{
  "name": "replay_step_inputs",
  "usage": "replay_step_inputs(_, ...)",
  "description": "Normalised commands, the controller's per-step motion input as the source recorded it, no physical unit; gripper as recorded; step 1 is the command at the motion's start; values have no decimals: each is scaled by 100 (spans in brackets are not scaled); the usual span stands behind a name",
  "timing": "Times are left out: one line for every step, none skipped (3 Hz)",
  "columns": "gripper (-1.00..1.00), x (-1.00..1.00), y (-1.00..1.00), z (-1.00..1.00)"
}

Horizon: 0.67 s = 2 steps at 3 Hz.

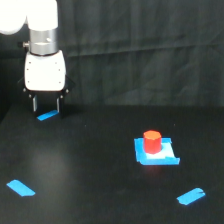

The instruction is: Pick up the red object from the table

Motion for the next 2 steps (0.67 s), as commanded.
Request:
replay_step_inputs(100, 51, -29, -26)
replay_step_inputs(100, 52, -30, -25)
